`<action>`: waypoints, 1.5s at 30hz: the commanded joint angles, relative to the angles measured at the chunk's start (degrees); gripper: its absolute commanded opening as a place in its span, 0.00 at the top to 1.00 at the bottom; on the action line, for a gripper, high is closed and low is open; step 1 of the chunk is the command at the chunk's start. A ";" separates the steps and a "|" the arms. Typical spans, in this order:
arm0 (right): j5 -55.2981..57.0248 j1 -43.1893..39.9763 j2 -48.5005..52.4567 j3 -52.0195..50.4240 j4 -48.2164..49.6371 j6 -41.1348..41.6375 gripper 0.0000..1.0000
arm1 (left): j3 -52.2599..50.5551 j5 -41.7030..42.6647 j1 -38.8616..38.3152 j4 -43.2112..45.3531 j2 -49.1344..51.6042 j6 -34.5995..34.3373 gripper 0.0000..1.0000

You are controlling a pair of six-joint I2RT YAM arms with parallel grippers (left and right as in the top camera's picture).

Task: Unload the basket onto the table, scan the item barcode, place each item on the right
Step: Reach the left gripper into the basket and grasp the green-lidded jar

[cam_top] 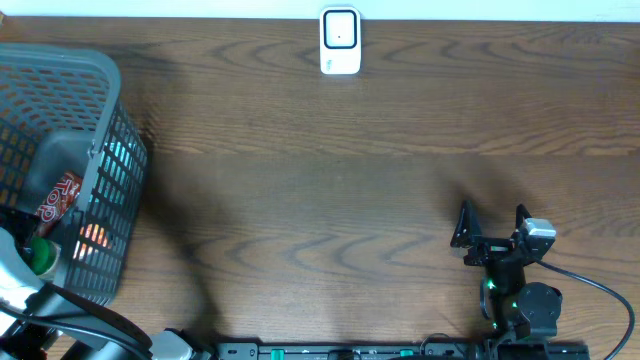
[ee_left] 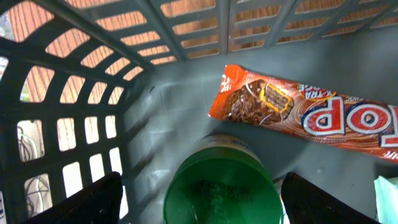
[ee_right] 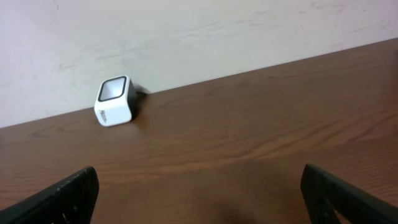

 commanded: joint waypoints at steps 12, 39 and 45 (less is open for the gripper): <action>0.13 0.50 -0.31 -0.07 -0.26 0.55 0.01 | 0.09 5.29 0.15 -0.28 9.68 1.16 0.18; 0.13 0.50 -0.28 -0.07 -0.26 0.55 0.01 | 3.41 5.84 0.17 -1.49 0.46 0.96 0.34; 0.13 0.50 -0.28 -0.07 -0.26 0.55 0.01 | 4.52 22.14 0.17 1.79 -11.50 -2.38 0.34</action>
